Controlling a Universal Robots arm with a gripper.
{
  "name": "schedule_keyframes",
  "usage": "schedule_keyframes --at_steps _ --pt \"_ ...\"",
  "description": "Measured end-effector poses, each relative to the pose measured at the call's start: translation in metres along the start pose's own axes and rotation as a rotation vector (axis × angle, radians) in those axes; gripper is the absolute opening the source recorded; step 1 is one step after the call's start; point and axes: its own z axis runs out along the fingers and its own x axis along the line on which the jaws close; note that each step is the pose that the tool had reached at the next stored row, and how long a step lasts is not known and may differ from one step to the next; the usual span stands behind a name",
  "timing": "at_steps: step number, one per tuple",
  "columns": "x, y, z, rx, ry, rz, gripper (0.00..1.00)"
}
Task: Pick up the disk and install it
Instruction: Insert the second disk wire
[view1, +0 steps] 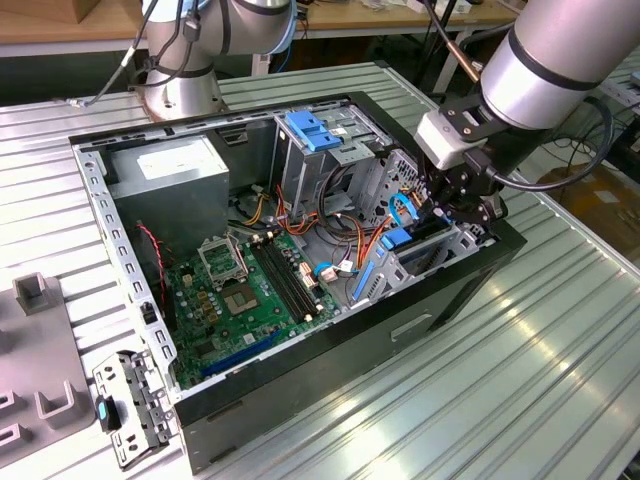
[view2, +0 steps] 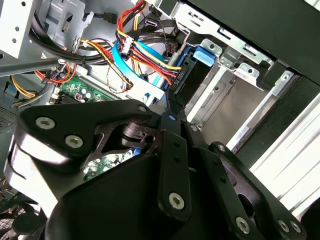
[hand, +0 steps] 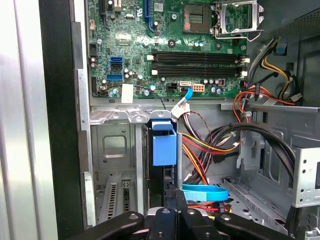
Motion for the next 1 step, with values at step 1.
schedule_keyframes --at_steps 1 --pt "0.0000 0.0000 0.0000 0.0000 0.0001 0.000 0.11"
